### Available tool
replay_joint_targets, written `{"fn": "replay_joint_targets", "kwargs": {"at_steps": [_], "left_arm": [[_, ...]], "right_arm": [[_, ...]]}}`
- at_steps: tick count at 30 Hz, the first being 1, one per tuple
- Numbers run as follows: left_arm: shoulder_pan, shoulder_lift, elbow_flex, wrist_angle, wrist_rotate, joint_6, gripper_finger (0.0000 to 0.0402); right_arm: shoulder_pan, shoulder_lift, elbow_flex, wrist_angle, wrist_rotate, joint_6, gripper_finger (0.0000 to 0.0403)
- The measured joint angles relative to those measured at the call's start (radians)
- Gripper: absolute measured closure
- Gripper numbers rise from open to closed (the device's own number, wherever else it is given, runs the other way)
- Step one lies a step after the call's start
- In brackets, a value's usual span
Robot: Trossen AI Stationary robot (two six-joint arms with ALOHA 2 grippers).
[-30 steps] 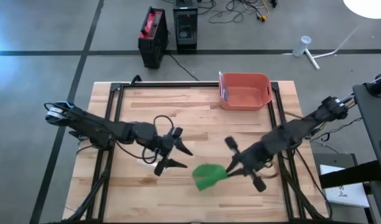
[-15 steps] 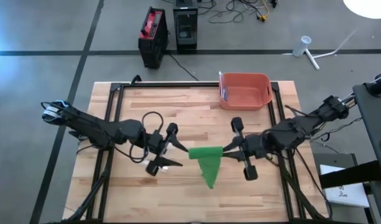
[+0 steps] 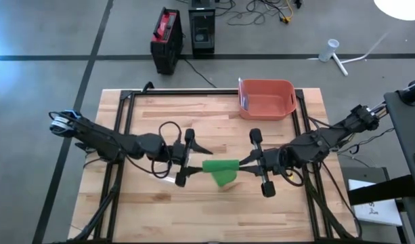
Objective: Roll bandage
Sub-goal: Roll the green bandage
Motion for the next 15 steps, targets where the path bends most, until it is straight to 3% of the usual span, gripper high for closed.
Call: {"fn": "replay_joint_targets", "kwargs": {"at_steps": [15], "left_arm": [[0.012, 0.108, 0.0, 0.308, 0.034, 0.05, 0.017]], "right_arm": [[-0.02, 0.007, -0.006, 0.001, 0.022, -0.003, 0.04]]}}
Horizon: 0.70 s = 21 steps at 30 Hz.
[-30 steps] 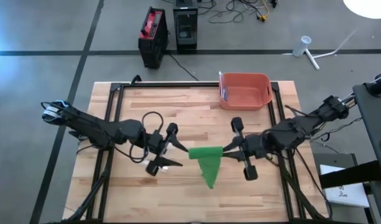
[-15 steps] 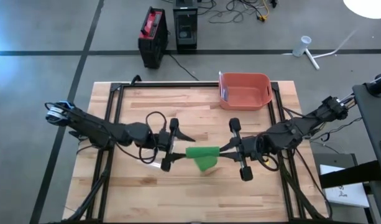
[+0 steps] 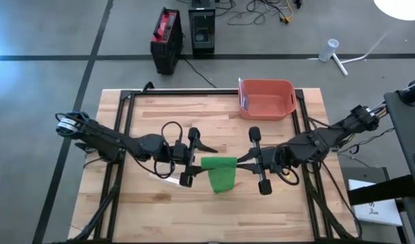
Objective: Roll bandage
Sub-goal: Roll the green bandage
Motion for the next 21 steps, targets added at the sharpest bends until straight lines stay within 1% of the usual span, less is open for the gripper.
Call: {"fn": "replay_joint_targets", "kwargs": {"at_steps": [4, 9, 10, 12, 14, 16, 17, 21], "left_arm": [[0.023, 0.038, 0.0, 0.079, -0.009, -0.029, 0.017], [0.048, 0.067, 0.005, 0.099, -0.017, -0.049, 0.0178], [0.05, 0.072, 0.008, 0.094, -0.018, -0.048, 0.019], [0.052, 0.086, 0.019, 0.089, -0.017, -0.047, 0.023], [0.052, 0.086, 0.021, 0.073, -0.016, -0.035, 0.029], [0.053, 0.079, 0.023, 0.043, -0.023, -0.022, 0.036], [0.053, 0.071, 0.023, 0.029, -0.037, -0.014, 0.038], [0.052, 0.0, 0.022, -0.038, -0.109, 0.057, 0.039]], "right_arm": [[-0.003, 0.0, -0.002, -0.001, 0.0, 0.0, 0.04], [-0.01, 0.01, -0.005, -0.001, -0.002, 0.015, 0.04], [-0.01, 0.011, -0.007, -0.003, -0.002, 0.016, 0.04], [-0.01, 0.015, -0.007, -0.002, -0.002, 0.021, 0.04], [-0.014, 0.02, -0.007, 0.005, -0.001, 0.022, 0.04], [-0.014, 0.024, -0.007, -0.004, -0.002, 0.025, 0.04], [-0.013, 0.024, -0.007, -0.008, -0.003, 0.029, 0.04], [-0.012, 0.021, -0.007, -0.044, -0.004, 0.076, 0.04]]}}
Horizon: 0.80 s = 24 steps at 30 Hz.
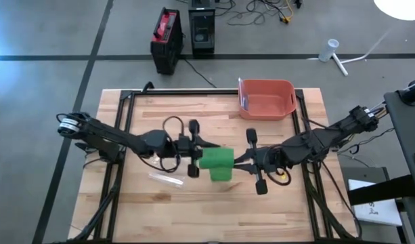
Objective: Roll bandage
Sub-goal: Roll the green bandage
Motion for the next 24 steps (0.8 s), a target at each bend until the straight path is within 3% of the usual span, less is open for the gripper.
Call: {"fn": "replay_joint_targets", "kwargs": {"at_steps": [3, 9, 17, 24], "left_arm": [[0.002, -0.073, 0.014, -0.072, -0.052, 0.074, 0.0399], [0.002, -0.172, 0.06, -0.156, -0.051, 0.154, 0.0401], [0.001, -0.189, 0.138, -0.315, -0.05, 0.157, 0.0401], [0.002, -0.2, 0.13, -0.33, -0.051, 0.149, 0.0401]], "right_arm": [[0.0, 0.003, -0.004, -0.048, -0.011, 0.05, 0.04], [-0.002, 0.073, -0.01, -0.062, -0.054, 0.078, 0.04], [-0.003, 0.137, -0.008, -0.046, -0.076, 0.058, 0.04], [0.027, 0.119, -0.008, 0.004, -0.079, -0.022, 0.04]]}}
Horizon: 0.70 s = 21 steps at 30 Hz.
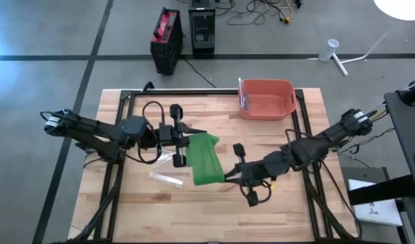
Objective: Roll bandage
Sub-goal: Roll the green bandage
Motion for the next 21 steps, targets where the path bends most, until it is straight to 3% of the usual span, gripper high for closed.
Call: {"fn": "replay_joint_targets", "kwargs": {"at_steps": [21], "left_arm": [[-0.024, 0.011, -0.005, -0.149, 0.05, -0.122, 0.0399]], "right_arm": [[0.032, -0.052, 0.023, 0.2, 0.023, -0.15, 0.04]]}}
